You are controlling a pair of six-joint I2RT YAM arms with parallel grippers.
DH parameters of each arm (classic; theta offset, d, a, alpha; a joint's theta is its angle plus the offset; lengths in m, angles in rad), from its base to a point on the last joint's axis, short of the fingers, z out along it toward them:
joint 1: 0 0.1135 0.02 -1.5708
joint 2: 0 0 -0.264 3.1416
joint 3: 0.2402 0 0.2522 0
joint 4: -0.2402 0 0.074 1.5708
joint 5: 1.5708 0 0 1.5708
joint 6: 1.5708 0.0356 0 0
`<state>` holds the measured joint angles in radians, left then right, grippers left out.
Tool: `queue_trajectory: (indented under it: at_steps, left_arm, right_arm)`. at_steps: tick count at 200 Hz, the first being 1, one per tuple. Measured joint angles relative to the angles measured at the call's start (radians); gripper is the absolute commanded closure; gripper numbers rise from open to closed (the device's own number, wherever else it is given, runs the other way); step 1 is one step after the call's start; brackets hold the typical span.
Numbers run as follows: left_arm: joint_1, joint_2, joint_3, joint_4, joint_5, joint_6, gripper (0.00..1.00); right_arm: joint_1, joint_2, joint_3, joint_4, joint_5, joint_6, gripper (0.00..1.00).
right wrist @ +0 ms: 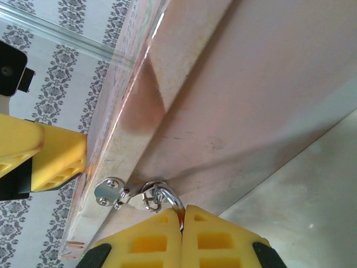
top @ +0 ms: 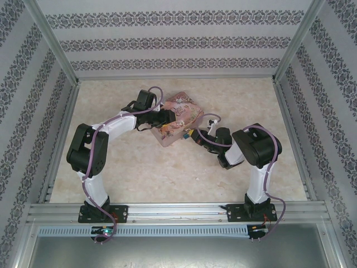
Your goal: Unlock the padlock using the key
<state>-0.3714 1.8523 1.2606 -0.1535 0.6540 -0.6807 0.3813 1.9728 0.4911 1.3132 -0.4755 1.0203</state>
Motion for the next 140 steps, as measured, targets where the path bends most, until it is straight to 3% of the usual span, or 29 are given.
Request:
queue_trajectory:
  at_steps: [140]
  left_arm:
    - [0.000,-0.010,-0.008,0.011,0.008,-0.004,0.53]
  right_arm:
    - [-0.047,-0.025,-0.021,0.008,0.017,-0.002,1.00]
